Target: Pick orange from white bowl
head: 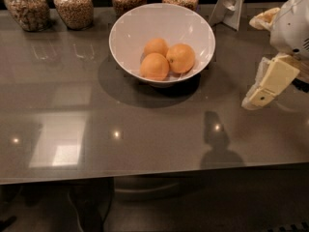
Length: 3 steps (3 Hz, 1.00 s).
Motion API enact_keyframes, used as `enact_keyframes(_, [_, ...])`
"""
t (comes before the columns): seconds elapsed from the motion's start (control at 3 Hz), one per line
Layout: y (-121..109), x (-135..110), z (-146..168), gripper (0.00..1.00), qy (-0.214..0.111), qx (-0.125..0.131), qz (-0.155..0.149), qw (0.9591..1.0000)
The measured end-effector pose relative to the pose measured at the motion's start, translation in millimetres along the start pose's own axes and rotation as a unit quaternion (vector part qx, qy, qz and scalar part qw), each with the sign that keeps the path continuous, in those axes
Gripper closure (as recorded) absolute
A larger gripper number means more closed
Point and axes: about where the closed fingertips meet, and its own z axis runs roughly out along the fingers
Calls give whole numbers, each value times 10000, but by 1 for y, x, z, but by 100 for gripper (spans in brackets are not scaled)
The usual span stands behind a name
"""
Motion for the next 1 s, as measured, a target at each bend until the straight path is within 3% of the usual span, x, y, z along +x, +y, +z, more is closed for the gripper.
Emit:
enact_keyframes(0.33, [-29,-19,10,0,-593,373,-46,9975])
enact_keyframes(0.67, [-61,-44,23,0,-968,672,-201,9928])
enact_keyframes(1.0, [-61,-44,24,0,-968,673,-202,9928])
